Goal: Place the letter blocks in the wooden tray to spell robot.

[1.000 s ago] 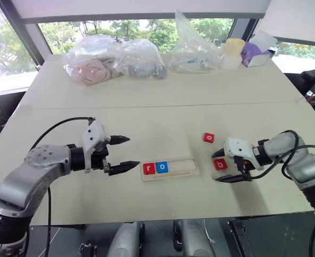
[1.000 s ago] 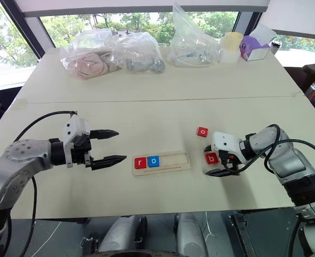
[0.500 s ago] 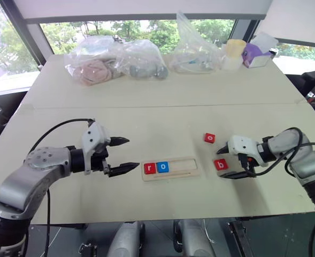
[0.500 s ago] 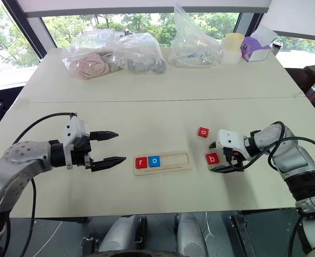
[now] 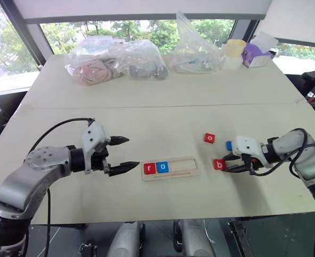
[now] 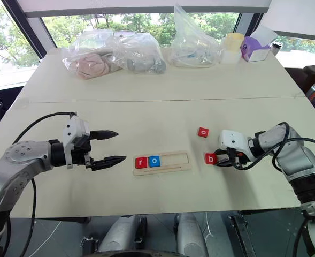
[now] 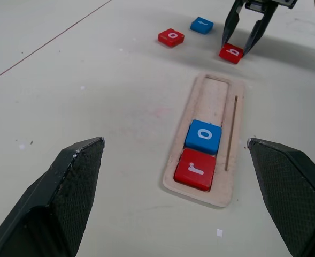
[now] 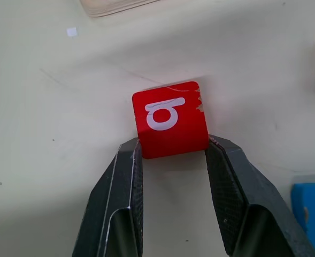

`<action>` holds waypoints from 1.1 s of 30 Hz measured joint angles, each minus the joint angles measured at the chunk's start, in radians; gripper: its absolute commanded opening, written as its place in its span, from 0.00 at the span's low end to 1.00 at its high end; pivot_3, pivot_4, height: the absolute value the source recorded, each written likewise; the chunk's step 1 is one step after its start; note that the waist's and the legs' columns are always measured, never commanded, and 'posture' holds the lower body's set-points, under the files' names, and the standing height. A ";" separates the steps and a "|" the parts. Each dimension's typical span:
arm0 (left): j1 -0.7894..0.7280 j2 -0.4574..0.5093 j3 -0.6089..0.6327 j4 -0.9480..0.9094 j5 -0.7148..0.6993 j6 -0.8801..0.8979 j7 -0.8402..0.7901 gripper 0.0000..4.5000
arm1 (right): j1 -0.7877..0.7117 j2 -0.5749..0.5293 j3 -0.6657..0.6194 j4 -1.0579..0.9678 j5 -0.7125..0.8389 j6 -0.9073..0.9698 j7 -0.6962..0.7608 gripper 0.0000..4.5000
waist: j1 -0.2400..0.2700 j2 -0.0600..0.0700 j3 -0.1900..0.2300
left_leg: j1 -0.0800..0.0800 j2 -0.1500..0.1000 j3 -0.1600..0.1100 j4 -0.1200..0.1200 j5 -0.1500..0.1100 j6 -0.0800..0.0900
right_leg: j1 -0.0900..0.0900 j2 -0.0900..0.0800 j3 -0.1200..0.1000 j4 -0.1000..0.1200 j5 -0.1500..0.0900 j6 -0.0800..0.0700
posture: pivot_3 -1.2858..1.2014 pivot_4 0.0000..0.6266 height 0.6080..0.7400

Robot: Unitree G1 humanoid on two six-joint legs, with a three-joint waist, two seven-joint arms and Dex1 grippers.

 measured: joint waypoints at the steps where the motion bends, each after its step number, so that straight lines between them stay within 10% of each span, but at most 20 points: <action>1: 0.000 0.000 0.000 0.000 0.000 0.000 0.000 1.00 | 0.006 0.007 0.000 -0.021 0.005 0.016 -0.001 0.24 | 0.000 0.000 0.000 | 0.000 0.000 0.000 0.000 0.000 0.000 | 0.000 0.000 0.000 0.000 0.000 0.000 | 0.52 0.24 0.89; 33: 0.090 0.016 0.052 -0.090 -0.022 0.043 0.051 1.00 | -0.210 0.278 0.209 -0.164 -0.004 0.219 -0.048 0.24 | -0.002 0.000 0.000 | -0.001 -0.001 0.000 0.000 0.000 -0.001 | -0.003 -0.001 0.000 0.002 0.000 0.000 | 0.52 0.24 0.89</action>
